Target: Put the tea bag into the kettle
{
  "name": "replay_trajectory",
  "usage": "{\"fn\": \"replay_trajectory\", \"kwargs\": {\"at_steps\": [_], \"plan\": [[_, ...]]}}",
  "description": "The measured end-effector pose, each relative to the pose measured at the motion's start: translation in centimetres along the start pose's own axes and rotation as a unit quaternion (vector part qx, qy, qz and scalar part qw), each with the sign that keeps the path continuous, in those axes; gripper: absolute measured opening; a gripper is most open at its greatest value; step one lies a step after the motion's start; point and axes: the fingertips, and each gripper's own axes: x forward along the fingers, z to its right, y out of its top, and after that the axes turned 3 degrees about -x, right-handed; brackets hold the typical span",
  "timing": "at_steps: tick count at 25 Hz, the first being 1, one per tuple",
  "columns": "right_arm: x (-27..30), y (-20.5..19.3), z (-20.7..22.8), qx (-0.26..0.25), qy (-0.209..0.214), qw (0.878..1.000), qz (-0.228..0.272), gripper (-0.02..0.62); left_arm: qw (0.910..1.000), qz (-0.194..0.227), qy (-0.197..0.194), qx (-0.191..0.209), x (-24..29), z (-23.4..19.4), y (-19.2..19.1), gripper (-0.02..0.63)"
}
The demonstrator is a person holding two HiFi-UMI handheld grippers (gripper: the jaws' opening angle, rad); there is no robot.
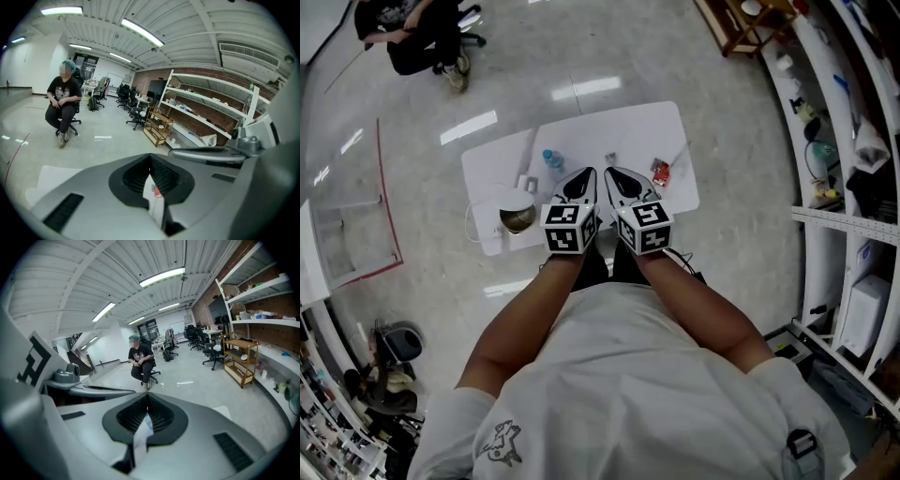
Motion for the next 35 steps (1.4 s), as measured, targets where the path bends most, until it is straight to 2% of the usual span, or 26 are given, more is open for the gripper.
{"fn": "replay_trajectory", "kwargs": {"at_steps": [7, 13, 18, 24, 35], "plan": [[2.2, -1.0, 2.5, -0.010, 0.025, 0.999, -0.019, 0.009, 0.9997, -0.015, 0.020, -0.004, 3.5, -1.1, -0.7, 0.002], [3.6, -3.1, 4.9, -0.005, 0.031, 0.999, -0.045, 0.009, 0.9991, -0.026, 0.033, -0.010, 6.0, -1.6, -2.4, 0.002], [4.6, -5.1, 7.1, 0.000, 0.028, 0.997, -0.065, 0.009, 0.9986, -0.034, 0.038, -0.012, 7.6, -2.0, -3.8, 0.002], [7.7, -8.2, 9.1, 0.010, 0.019, 0.996, -0.087, 0.009, 0.9971, -0.050, 0.042, -0.038, 9.8, -4.5, -6.4, 0.002], [11.7, -13.2, 9.9, 0.002, 0.016, 0.992, -0.122, 0.009, 0.9949, -0.063, 0.055, -0.056, 13.4, -8.1, -10.2, 0.002]]}}
